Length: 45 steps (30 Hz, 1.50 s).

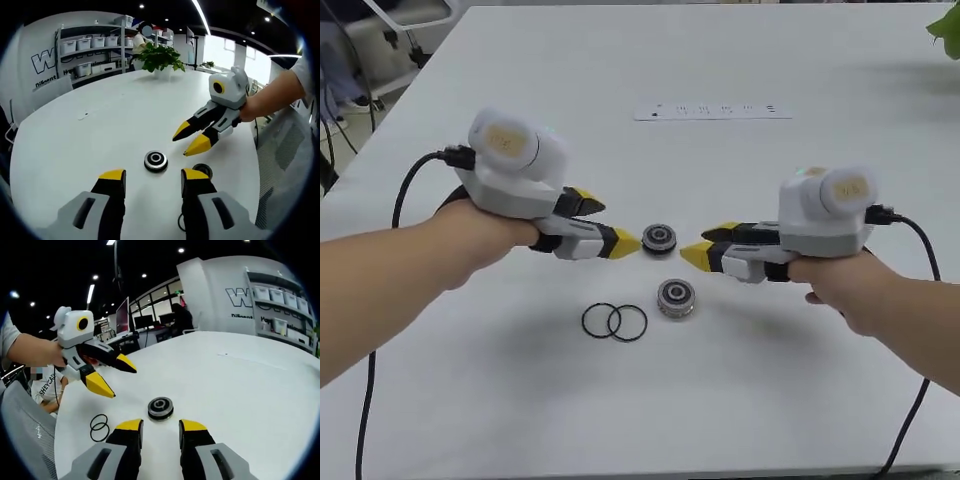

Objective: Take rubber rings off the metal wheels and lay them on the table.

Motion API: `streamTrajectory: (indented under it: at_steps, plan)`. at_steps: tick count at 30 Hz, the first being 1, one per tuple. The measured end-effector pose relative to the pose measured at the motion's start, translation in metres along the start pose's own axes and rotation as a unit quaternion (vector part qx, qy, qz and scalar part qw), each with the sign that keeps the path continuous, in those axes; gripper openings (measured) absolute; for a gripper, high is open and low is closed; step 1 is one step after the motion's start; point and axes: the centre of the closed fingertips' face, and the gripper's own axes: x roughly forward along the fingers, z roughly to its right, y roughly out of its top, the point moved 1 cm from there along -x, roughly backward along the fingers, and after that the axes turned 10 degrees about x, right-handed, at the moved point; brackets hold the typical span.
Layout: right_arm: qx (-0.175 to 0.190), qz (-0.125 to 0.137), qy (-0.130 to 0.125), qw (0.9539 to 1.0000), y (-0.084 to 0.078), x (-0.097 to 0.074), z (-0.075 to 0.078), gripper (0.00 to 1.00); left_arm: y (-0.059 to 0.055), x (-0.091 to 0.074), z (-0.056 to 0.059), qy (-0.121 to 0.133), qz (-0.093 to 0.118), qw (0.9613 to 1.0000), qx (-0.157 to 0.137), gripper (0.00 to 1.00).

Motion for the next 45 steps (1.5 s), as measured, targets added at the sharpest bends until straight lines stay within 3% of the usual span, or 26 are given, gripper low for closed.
streamTrajectory:
  at_steps: [23, 45]
  plan:
    - [-0.008, -0.006, 0.003, 0.9999, -0.001, 0.007, 0.005, 0.28, 0.002, 0.028, 0.003, -0.012, -0.004, 0.9999, 0.002, 0.30]
    - [-0.008, -0.011, 0.004, 0.9999, -0.005, 0.009, 0.011, 0.28, 0.001, 0.055, 0.008, -0.024, -0.023, 0.9993, 0.018, 0.20]
